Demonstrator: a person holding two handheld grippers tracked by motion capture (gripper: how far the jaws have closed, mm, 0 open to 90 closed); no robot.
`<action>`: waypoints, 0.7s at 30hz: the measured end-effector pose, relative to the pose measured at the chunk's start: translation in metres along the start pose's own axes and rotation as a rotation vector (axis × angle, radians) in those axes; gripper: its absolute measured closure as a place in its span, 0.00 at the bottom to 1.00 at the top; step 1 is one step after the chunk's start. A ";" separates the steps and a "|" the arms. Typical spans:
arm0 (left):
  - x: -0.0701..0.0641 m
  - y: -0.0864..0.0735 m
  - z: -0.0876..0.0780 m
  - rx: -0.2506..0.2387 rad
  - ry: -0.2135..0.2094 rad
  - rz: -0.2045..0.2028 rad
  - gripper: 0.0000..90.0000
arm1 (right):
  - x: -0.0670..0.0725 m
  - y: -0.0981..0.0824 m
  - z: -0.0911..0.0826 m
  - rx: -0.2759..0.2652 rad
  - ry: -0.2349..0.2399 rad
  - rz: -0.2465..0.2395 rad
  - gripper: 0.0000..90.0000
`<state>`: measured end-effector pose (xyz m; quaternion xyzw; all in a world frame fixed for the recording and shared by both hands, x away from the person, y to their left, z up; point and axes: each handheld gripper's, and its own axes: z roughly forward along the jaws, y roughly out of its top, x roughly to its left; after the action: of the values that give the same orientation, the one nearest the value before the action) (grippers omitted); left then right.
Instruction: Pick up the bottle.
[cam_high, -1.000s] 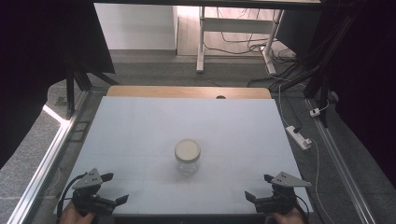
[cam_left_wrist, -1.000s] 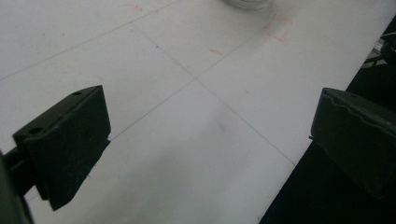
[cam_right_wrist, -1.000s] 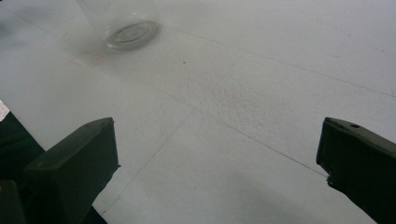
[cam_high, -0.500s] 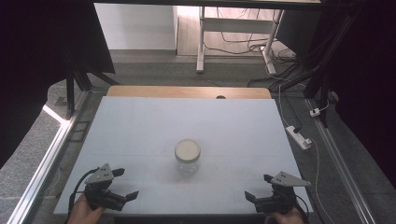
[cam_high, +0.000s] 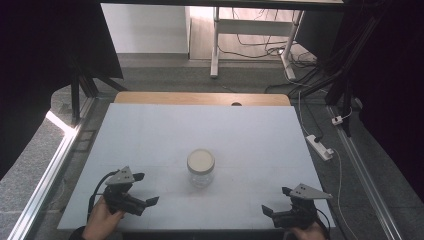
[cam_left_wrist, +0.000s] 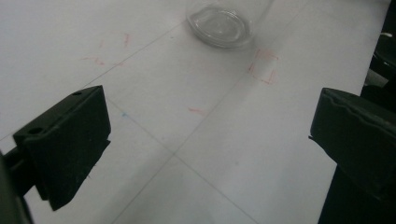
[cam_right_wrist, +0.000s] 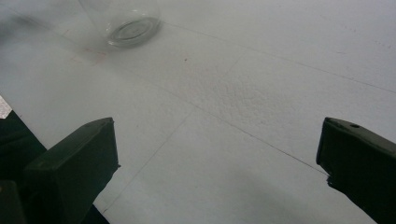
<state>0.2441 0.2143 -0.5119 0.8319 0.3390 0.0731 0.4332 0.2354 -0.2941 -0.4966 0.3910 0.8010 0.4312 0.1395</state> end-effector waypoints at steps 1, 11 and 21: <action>0.000 0.002 0.003 0.005 0.001 0.009 0.00 | 0.000 0.000 0.000 0.001 0.000 0.000 0.00; 0.002 0.025 0.024 0.005 -0.002 0.058 0.00 | 0.000 0.000 0.001 0.004 0.002 -0.002 0.00; 0.004 0.042 0.051 -0.006 -0.041 0.119 0.00 | 0.000 0.000 0.001 0.007 0.001 -0.003 0.00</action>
<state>0.2898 0.1663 -0.5112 0.8507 0.2796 0.0825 0.4373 0.2359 -0.2933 -0.4969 0.3900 0.8033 0.4284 0.1382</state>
